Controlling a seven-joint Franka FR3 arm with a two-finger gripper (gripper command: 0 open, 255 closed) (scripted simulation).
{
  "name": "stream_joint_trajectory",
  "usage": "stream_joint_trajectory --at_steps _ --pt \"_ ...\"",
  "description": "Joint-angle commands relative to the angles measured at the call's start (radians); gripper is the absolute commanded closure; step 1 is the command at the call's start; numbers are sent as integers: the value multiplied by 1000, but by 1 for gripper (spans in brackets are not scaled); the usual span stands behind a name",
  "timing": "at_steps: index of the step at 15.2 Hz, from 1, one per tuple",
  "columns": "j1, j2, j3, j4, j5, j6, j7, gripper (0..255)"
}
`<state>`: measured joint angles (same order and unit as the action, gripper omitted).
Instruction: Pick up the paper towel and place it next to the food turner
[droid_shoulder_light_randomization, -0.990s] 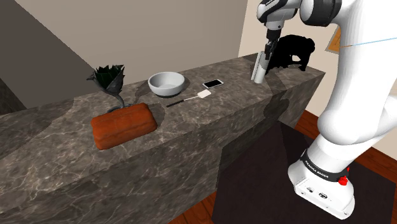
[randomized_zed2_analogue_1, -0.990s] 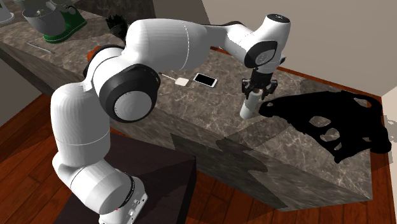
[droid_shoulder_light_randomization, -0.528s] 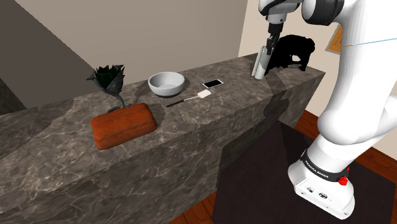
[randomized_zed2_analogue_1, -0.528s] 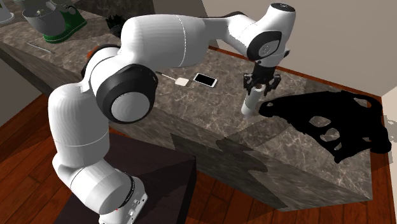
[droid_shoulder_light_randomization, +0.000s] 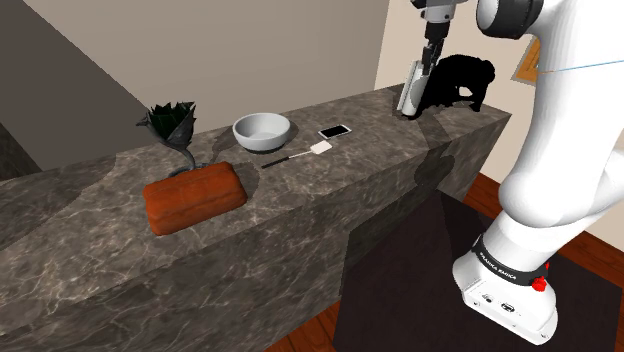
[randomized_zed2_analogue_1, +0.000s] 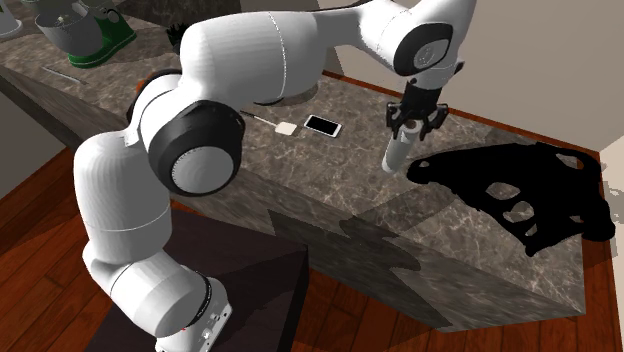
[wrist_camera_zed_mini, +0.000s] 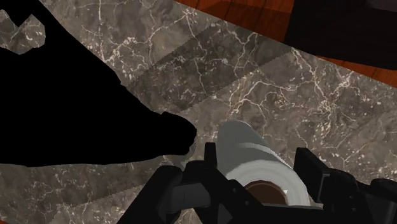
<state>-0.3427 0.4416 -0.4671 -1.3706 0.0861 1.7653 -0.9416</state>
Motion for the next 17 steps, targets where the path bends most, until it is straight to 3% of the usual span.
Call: stream_joint_trajectory --at_steps 1,9,17 --pt "-3 2 0 26 0 -24 -1 255" --pt "133 -127 24 -16 -61 -113 151 255" --pt "243 -187 71 46 -92 -240 301 255"
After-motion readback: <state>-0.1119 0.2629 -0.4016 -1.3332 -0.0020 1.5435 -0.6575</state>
